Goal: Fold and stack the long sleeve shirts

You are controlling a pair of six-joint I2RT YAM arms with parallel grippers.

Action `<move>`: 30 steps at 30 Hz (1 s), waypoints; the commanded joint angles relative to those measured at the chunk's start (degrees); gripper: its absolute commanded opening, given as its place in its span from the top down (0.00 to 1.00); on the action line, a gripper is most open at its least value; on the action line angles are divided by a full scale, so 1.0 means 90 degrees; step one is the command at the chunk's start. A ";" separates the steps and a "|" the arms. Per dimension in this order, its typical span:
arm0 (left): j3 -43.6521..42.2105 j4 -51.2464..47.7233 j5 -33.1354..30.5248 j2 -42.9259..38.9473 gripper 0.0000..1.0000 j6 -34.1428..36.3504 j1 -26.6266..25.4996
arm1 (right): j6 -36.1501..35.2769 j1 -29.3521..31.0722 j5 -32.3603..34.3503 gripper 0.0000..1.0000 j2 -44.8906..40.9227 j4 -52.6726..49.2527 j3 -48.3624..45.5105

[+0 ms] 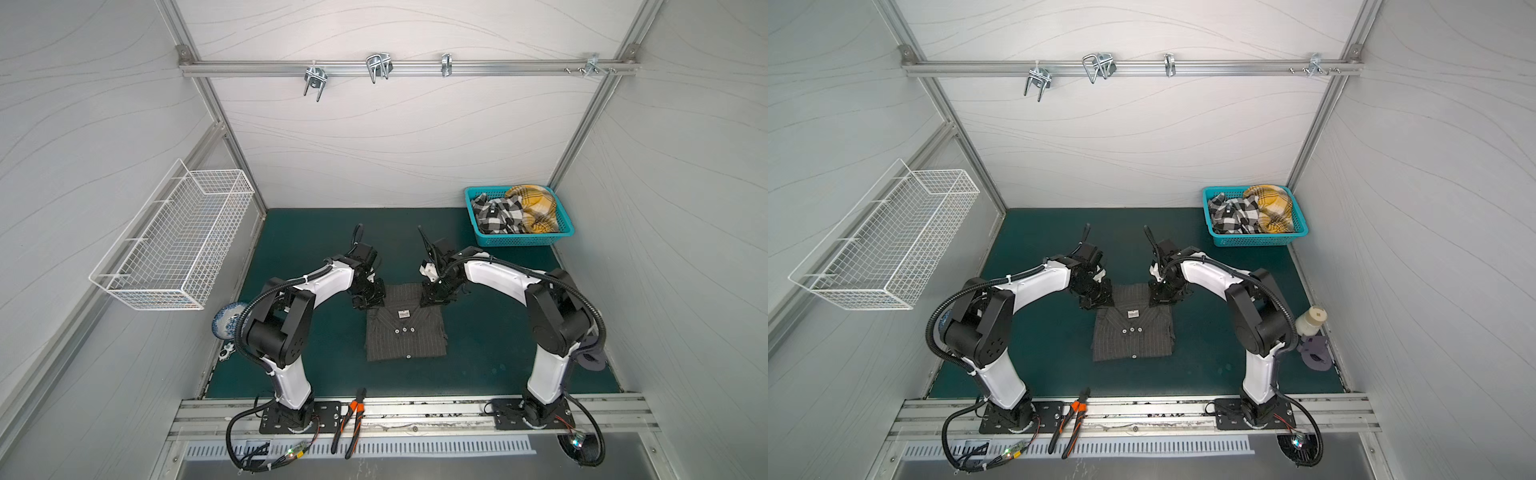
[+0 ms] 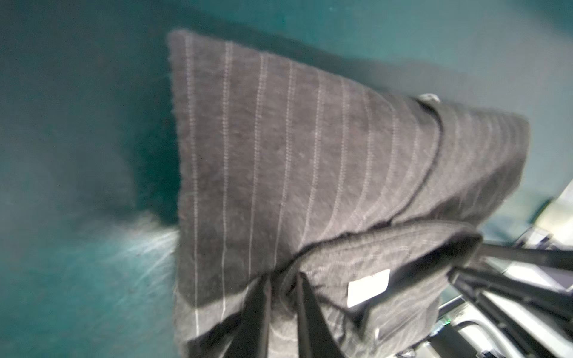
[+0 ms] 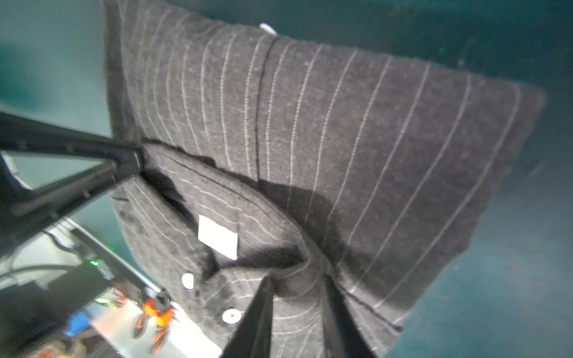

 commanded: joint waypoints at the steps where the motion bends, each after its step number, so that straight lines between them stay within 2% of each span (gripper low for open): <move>1: 0.0210 0.0059 -0.0038 0.0095 0.94 0.0047 -0.0003 | -0.0176 0.0034 0.0128 0.84 0.0148 -0.0103 0.0092; 2: 0.0227 0.0040 -0.0054 0.0115 1.00 0.0052 -0.0012 | -0.0177 0.0036 0.0143 0.85 0.0128 -0.0112 0.0097; 9: 0.0201 0.0098 -0.0294 -0.0246 1.00 -0.0017 -0.0108 | -0.0126 0.0051 0.0277 0.97 -0.0367 -0.0057 -0.0013; 13: 0.0306 0.0115 -0.0659 -0.0896 1.00 -0.0099 -0.0304 | -0.0060 0.0050 0.0411 0.98 -0.0875 0.0030 -0.0140; 17: 0.0556 0.0228 -0.1249 -0.1060 1.00 0.0001 -0.0414 | -0.0053 -0.0045 0.0539 0.96 -0.0897 0.0103 -0.0082; 20: 0.0690 0.0567 -0.1610 -0.0752 1.00 0.0134 -0.0410 | -0.0124 -0.0263 0.0565 0.98 -0.0464 0.0184 0.0141; 23: 0.1044 0.0598 -0.1940 -0.0027 1.00 0.0248 -0.0388 | -0.0272 -0.0473 0.0601 1.00 0.0147 0.0204 0.0491; 25: 0.1291 0.0635 -0.2006 0.0404 1.00 0.0275 -0.0337 | -0.0301 -0.0648 0.0573 1.00 0.0446 0.0242 0.0688; 30: 0.1641 0.0989 -0.2028 0.0811 1.00 0.0138 -0.0237 | -0.0250 -0.1054 0.0528 1.00 0.0669 0.0258 0.0923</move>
